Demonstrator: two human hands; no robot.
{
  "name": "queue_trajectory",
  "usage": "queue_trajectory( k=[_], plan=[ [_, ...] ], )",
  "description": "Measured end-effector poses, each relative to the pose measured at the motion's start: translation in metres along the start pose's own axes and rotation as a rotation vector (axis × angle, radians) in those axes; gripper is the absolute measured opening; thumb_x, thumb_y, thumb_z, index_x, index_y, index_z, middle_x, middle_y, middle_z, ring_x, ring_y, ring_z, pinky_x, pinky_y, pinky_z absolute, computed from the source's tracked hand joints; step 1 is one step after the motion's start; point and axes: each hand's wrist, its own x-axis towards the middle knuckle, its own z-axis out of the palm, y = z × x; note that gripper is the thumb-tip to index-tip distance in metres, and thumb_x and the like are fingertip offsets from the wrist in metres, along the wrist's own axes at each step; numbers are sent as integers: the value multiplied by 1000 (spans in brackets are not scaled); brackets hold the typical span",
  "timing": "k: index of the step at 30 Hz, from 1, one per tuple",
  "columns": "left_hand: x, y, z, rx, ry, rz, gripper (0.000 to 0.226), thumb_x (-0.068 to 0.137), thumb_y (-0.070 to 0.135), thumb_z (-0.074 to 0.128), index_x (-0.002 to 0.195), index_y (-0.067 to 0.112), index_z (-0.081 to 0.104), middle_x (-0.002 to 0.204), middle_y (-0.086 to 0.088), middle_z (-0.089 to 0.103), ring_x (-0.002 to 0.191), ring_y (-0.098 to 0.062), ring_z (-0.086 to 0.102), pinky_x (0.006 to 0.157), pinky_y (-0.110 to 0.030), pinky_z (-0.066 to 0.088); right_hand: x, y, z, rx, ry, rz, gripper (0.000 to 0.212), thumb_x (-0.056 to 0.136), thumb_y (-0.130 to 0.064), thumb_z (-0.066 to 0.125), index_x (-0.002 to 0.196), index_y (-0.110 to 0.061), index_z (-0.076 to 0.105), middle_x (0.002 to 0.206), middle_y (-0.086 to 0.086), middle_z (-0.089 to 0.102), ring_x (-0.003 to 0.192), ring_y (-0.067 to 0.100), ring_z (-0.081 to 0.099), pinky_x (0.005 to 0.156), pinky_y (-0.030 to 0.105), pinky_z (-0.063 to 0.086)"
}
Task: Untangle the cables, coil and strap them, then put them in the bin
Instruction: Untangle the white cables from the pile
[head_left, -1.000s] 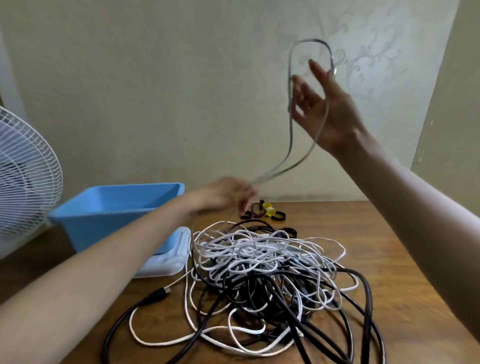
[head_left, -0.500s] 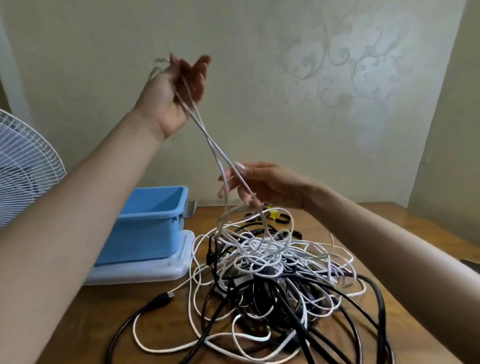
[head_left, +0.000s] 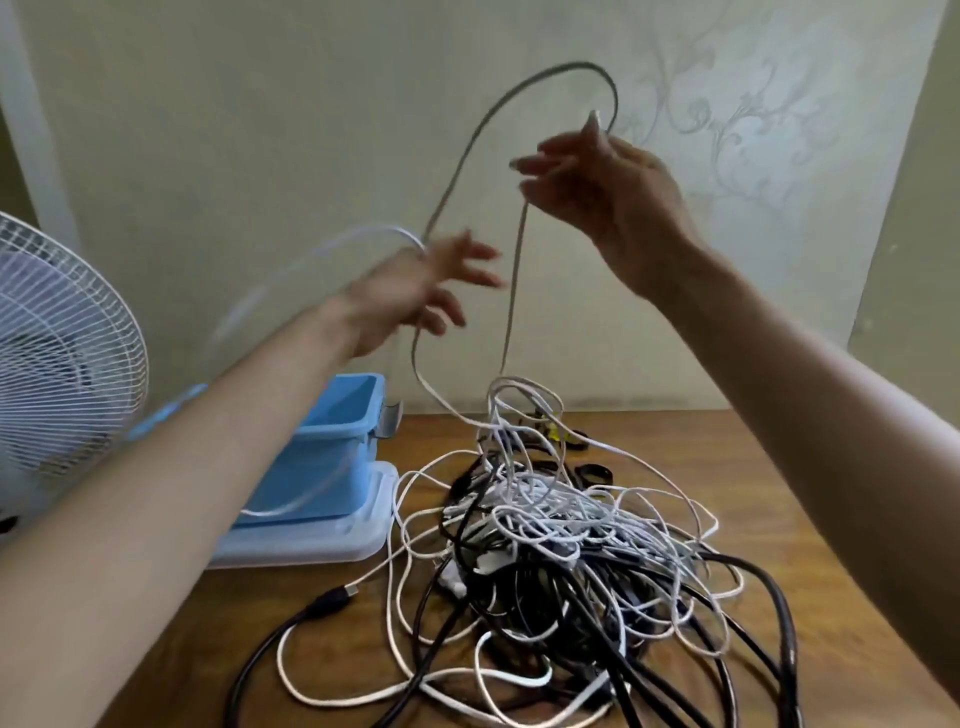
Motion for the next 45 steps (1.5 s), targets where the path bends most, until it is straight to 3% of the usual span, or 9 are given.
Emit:
queue_trajectory(
  k=[5, 13, 19, 22, 26, 29, 35, 41, 45],
  plan=[
    [-8, -23, 33, 174, -332, -57, 28, 100, 28, 40, 105, 12, 62, 92, 1, 68, 70, -10, 59, 58, -18, 48, 1, -8, 0, 207, -131, 6, 37, 105, -24, 29, 105, -4, 60, 106, 13, 70, 102, 24, 66, 107, 43, 42],
    [-7, -46, 36, -157, 56, -61, 41, 102, 24, 37, 77, 1, 60, 70, -9, 67, 55, -9, 63, 59, -18, 55, -83, 73, -20, -609, -315, 435, 19, 89, -17, 64, 108, -15, 62, 81, 1, 70, 64, 10, 65, 63, 29, 53],
    [3, -56, 21, -294, 507, -58, 45, 104, 28, 32, 67, 8, 49, 47, 4, 63, 36, -3, 51, 43, -15, 47, -137, 113, -45, -1232, -634, -140, 26, 88, -43, 54, 74, -23, 62, 68, 1, 67, 63, 21, 63, 55, 33, 50],
    [6, -53, -5, -472, 742, 30, 41, 105, 25, 31, 69, 11, 45, 48, 3, 64, 40, -4, 56, 47, -15, 50, -140, 108, -78, -1497, -768, -84, 37, 89, -52, 50, 73, -21, 60, 62, -2, 60, 58, 18, 55, 53, 28, 43],
    [6, -47, -13, -745, 523, 187, 43, 105, 23, 26, 72, 7, 48, 70, -3, 73, 68, -12, 69, 69, -22, 56, -136, 85, -80, -1077, -556, 459, 45, 71, -72, 47, 73, -35, 74, 62, -15, 68, 58, 0, 60, 60, 19, 46],
    [6, -38, 2, -837, 256, 174, 53, 104, 22, 28, 65, 7, 60, 83, -10, 74, 77, -18, 71, 76, -27, 57, -117, 84, -64, -940, -174, 275, 34, 89, -42, 54, 96, -15, 74, 88, 3, 74, 79, 11, 68, 78, 32, 56],
    [8, -16, 18, -779, 171, 198, 40, 104, 25, 25, 86, 3, 53, 89, -9, 73, 82, -17, 70, 77, -26, 56, -85, 91, -21, -685, -430, 443, 15, 92, -16, 61, 102, -10, 70, 90, 8, 72, 65, 8, 62, 59, 17, 48],
    [-6, -38, 11, -53, 108, -168, 36, 102, 34, 33, 114, 11, 58, 96, -4, 66, 41, 0, 40, 40, -10, 29, -58, 77, -16, -464, -27, 284, 30, 98, -12, 50, 71, -3, 59, 55, 11, 66, 41, 17, 62, 41, 23, 51],
    [-15, -53, 24, 419, -193, -243, 28, 89, 47, 53, 103, 26, 65, 92, 5, 67, 65, -5, 53, 58, -19, 40, -38, 50, -13, -349, 106, 64, 31, 100, -14, 46, 72, -3, 56, 55, 11, 65, 43, 20, 63, 45, 31, 55]
  ],
)
